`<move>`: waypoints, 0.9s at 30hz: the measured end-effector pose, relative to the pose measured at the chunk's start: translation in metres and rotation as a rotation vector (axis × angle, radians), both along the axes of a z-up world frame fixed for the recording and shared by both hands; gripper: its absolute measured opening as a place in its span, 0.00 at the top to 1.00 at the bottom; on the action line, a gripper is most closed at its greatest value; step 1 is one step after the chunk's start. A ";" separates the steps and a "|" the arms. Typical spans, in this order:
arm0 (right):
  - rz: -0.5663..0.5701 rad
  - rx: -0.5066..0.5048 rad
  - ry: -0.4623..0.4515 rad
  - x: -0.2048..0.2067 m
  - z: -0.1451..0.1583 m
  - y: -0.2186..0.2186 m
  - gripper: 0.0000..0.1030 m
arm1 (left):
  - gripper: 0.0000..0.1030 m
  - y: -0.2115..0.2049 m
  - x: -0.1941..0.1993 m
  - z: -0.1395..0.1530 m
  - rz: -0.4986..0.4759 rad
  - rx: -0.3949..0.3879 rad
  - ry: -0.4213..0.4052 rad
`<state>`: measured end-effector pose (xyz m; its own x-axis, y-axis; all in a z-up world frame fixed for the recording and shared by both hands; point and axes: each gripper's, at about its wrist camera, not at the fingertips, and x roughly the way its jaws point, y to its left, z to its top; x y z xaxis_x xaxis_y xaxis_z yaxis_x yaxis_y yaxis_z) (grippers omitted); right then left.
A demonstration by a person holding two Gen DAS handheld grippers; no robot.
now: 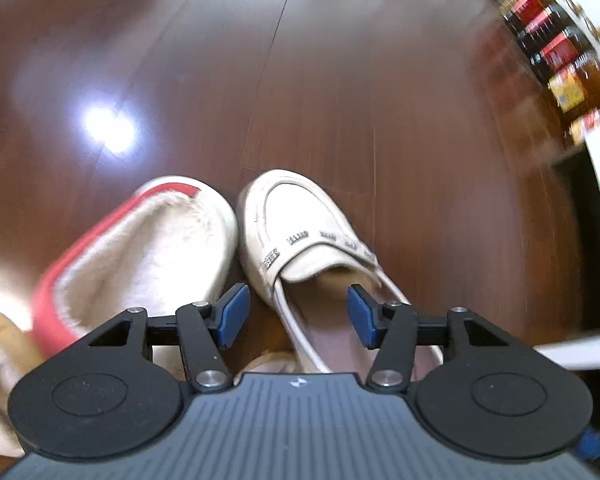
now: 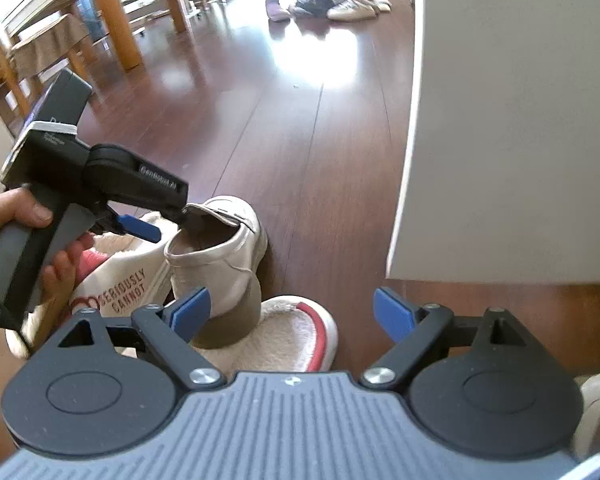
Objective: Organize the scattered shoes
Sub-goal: 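Grasp a white loafer by its heel with the left gripper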
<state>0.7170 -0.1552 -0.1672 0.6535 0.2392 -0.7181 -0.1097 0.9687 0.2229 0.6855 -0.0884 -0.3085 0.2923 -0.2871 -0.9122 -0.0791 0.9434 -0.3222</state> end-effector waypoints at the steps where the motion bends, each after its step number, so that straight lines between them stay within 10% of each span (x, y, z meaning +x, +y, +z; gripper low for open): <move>1: -0.012 -0.001 0.017 0.000 -0.005 -0.002 0.16 | 0.82 -0.004 0.000 -0.008 -0.023 0.009 0.020; 9: -0.067 -0.003 0.077 -0.028 -0.037 -0.033 0.16 | 0.93 -0.009 -0.027 -0.008 -0.168 0.019 -0.177; 18: -0.062 0.072 0.007 -0.082 -0.037 -0.069 0.17 | 0.98 0.008 -0.105 0.084 -0.456 0.034 -0.346; 27: -0.113 0.080 -0.075 -0.135 -0.019 -0.108 0.17 | 0.97 -0.041 -0.199 0.129 -0.831 0.108 -0.327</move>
<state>0.5821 -0.2628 -0.1860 0.7305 0.2153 -0.6481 -0.0199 0.9553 0.2948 0.4862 -0.1295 -0.1798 0.2785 -0.4394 -0.8540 0.7224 0.6818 -0.1152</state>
